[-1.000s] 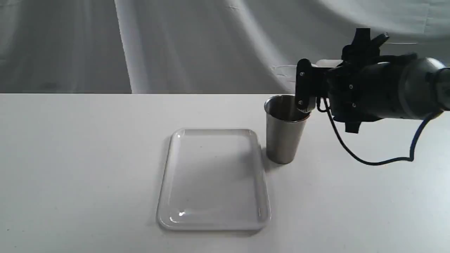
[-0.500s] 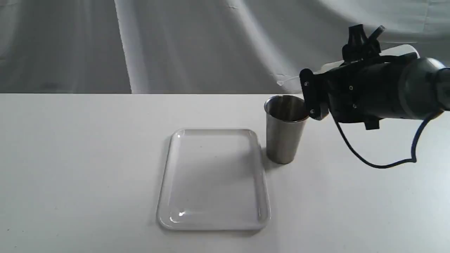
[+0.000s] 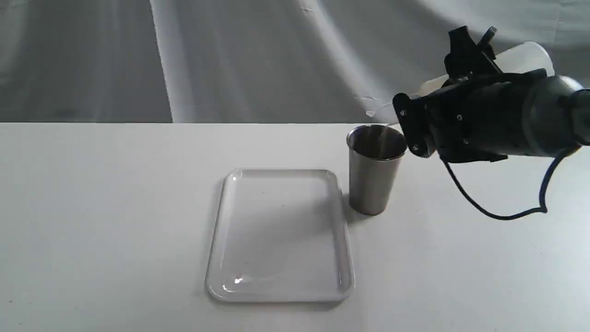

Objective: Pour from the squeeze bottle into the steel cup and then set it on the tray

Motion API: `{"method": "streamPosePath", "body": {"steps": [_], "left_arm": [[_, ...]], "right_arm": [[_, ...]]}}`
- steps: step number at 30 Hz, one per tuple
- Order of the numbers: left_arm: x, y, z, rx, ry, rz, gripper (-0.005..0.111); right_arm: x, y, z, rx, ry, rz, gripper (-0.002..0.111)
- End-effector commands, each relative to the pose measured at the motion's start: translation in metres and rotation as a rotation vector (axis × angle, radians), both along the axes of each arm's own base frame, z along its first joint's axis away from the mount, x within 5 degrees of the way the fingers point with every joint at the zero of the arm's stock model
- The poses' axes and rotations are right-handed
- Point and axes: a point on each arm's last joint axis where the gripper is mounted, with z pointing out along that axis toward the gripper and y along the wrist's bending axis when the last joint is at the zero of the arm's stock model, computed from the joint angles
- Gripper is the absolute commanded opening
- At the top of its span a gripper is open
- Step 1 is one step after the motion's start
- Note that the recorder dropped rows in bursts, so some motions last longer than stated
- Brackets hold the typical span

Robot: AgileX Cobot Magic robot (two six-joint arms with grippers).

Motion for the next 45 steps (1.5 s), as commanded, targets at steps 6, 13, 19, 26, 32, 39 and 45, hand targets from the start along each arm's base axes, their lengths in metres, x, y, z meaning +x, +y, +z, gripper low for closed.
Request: {"method": "streamPosePath", "body": {"steps": [6, 13, 19, 26, 32, 39, 45], "left_arm": [[-0.0001, -0.0002, -0.0006, -0.002, -0.007, -0.003, 0.008], [-0.0001, -0.0002, -0.0006, -0.002, -0.007, -0.003, 0.008], [-0.0001, -0.0002, -0.0006, -0.002, -0.007, -0.003, 0.008], [-0.0001, -0.0002, -0.0006, -0.002, -0.007, -0.003, 0.008], [-0.0001, -0.0002, -0.0006, -0.002, -0.007, -0.003, 0.008], [-0.0001, -0.0002, -0.0006, -0.002, -0.007, -0.003, 0.008], [-0.0001, -0.0002, -0.0006, -0.002, -0.007, -0.003, 0.008]], "right_arm": [[0.0005, 0.0001, 0.0124, -0.098, -0.015, 0.014, 0.041], [-0.0002, -0.001, 0.0132, -0.107, -0.018, 0.001, 0.041], [-0.0002, -0.001, 0.0132, -0.107, -0.018, 0.001, 0.041], [-0.0002, -0.001, 0.0132, -0.107, -0.018, 0.001, 0.041], [0.0002, -0.0004, 0.0128, -0.103, -0.016, 0.009, 0.041], [0.0003, -0.0003, 0.0127, -0.102, -0.015, 0.01, 0.041], [0.0011, 0.001, 0.0118, -0.091, -0.013, 0.025, 0.041]]}}
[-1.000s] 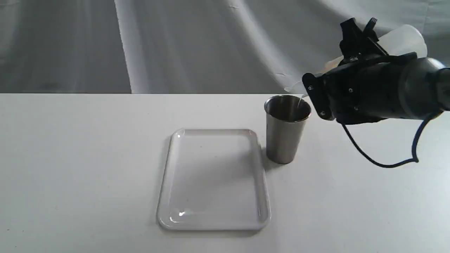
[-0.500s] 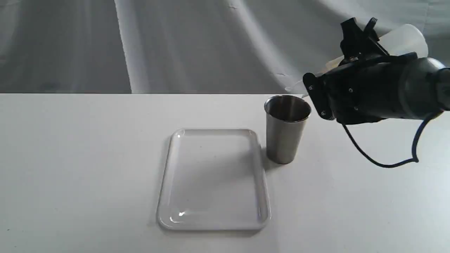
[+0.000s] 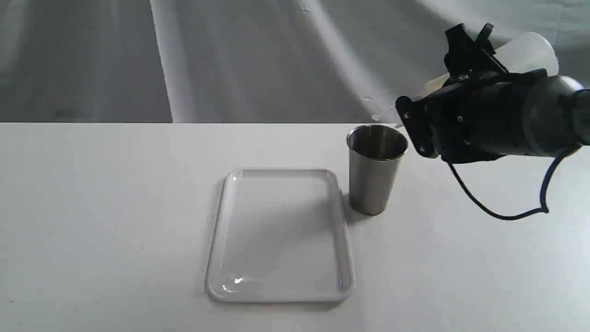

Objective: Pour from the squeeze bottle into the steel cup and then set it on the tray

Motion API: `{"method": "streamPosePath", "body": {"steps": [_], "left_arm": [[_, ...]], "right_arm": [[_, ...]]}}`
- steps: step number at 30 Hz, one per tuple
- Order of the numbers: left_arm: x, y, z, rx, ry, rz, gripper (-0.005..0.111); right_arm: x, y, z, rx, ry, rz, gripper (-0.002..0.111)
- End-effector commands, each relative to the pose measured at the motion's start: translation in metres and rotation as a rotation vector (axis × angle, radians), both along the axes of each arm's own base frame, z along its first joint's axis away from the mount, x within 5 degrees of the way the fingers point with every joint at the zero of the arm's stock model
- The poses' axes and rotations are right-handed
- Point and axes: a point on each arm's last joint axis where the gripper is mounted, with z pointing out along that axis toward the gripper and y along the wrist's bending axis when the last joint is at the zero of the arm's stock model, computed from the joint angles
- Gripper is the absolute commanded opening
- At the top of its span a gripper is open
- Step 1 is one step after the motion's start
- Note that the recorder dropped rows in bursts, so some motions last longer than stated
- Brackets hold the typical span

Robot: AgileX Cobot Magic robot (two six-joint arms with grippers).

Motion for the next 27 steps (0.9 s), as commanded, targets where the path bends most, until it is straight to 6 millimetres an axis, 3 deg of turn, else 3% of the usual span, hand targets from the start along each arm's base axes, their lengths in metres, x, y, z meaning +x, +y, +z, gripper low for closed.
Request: {"method": "streamPosePath", "body": {"steps": [1, 11, 18, 27], "left_arm": [[-0.0001, -0.0002, -0.0006, -0.002, -0.007, -0.003, 0.008], [-0.0001, -0.0002, -0.0006, -0.002, -0.007, -0.003, 0.008], [-0.0001, -0.0002, -0.0006, -0.002, -0.007, -0.003, 0.008], [-0.0001, -0.0002, -0.0006, -0.002, -0.007, -0.003, 0.008]], "right_arm": [[0.0008, 0.0018, 0.0093, -0.02, -0.032, 0.014, 0.041], [0.0009, 0.0019, 0.0092, -0.014, -0.034, 0.015, 0.041], [0.0025, 0.0048, 0.0073, 0.134, -0.121, 0.01, 0.041], [0.0025, 0.004, 0.0071, 0.157, -0.136, 0.0, 0.041]]}}
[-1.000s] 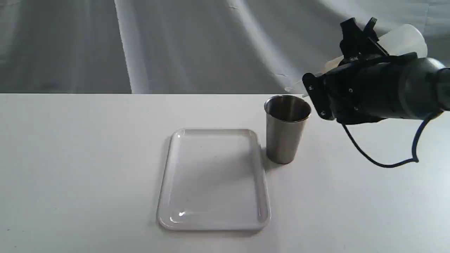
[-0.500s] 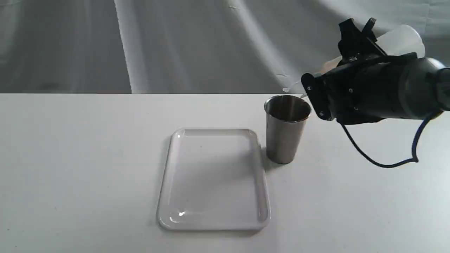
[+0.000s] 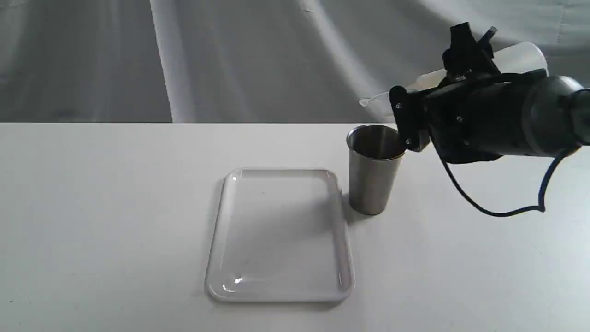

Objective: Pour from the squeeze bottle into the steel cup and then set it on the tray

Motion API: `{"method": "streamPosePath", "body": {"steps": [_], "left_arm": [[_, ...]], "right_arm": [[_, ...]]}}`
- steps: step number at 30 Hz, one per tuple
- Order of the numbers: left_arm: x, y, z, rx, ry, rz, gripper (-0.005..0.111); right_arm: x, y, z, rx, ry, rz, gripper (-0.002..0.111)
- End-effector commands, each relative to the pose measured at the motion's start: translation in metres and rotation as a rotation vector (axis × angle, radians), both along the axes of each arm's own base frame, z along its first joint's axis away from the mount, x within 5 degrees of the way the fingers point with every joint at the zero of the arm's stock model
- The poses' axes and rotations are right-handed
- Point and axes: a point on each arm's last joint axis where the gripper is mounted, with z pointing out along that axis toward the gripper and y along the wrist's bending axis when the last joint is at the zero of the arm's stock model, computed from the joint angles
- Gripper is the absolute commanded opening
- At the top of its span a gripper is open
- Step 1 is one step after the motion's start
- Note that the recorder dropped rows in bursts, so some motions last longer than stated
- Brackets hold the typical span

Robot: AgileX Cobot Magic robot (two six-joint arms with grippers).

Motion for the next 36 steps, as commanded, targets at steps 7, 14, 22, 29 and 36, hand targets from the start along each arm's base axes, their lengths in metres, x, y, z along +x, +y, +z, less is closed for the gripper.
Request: {"method": "streamPosePath", "body": {"steps": [7, 14, 22, 29, 36], "left_arm": [[0.0, 0.0, -0.001, -0.002, -0.007, -0.003, 0.008], [0.0, 0.0, -0.001, -0.002, -0.007, -0.003, 0.008], [0.0, 0.0, -0.001, -0.002, -0.007, -0.003, 0.008], [0.0, 0.0, -0.001, -0.002, -0.007, -0.003, 0.008], [0.0, 0.0, -0.001, -0.002, -0.007, -0.003, 0.008]], "right_arm": [[0.0, -0.011, 0.008, 0.044, -0.053, -0.053, 0.041], [0.0, -0.011, 0.007, 0.106, -0.091, -0.072, 0.041], [0.0, -0.011, 0.007, 0.217, -0.168, -0.112, 0.041], [-0.002, -0.012, 0.005, 0.324, -0.225, -0.164, 0.041], [-0.004, -0.013, 0.001, 0.443, -0.27, -0.233, 0.041]]}}
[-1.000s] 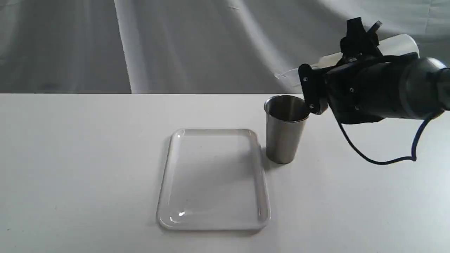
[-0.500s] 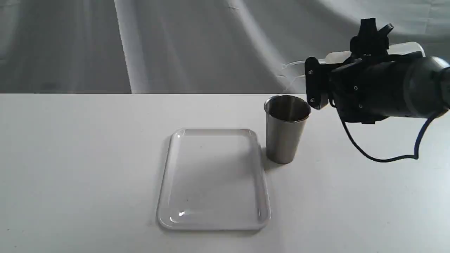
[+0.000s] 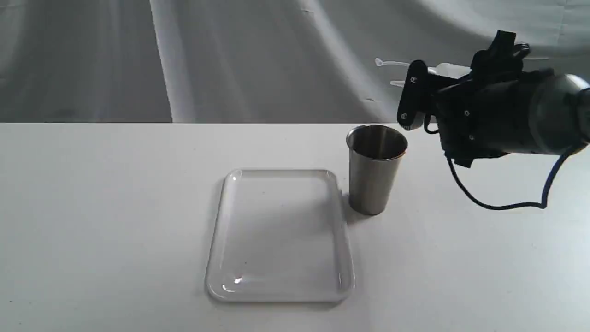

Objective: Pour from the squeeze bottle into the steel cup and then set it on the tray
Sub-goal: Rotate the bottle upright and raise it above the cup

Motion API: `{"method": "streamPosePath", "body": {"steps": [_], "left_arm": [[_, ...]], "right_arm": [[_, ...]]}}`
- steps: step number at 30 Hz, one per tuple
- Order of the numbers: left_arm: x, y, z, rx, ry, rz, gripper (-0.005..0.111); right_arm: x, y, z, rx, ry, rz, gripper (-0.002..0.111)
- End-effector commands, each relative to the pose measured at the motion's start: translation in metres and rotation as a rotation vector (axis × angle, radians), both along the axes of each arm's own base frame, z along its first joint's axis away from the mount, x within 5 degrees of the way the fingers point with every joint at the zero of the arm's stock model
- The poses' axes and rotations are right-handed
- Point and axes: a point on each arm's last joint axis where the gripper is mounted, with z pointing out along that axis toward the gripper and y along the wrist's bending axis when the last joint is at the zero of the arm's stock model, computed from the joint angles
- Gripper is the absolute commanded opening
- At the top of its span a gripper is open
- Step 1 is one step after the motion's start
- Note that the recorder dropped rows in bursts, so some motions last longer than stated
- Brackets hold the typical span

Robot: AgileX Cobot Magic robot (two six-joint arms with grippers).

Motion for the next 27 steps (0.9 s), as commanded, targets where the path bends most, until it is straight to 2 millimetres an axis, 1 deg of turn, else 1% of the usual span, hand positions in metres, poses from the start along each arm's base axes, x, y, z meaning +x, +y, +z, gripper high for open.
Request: {"method": "streamPosePath", "body": {"steps": [1, 6, 13, 16, 27], "left_arm": [[0.0, 0.0, -0.001, -0.002, -0.007, -0.003, 0.008], [0.0, 0.0, -0.001, -0.002, -0.007, -0.003, 0.008], [0.0, 0.0, -0.001, -0.002, -0.007, -0.003, 0.008], [0.0, 0.0, -0.001, -0.002, -0.007, -0.003, 0.008], [0.0, 0.0, -0.001, -0.002, -0.007, -0.003, 0.008]], "right_arm": [[-0.001, -0.004, 0.006, 0.069, -0.055, -0.055, 0.041], [-0.006, 0.001, 0.013, 0.286, -0.113, -0.089, 0.041], [-0.014, 0.006, 0.041, 0.555, -0.266, -0.094, 0.041], [-0.019, 0.008, 0.049, 0.669, -0.298, -0.119, 0.041], [-0.033, 0.018, 0.081, 0.922, -0.358, -0.075, 0.041]]}}
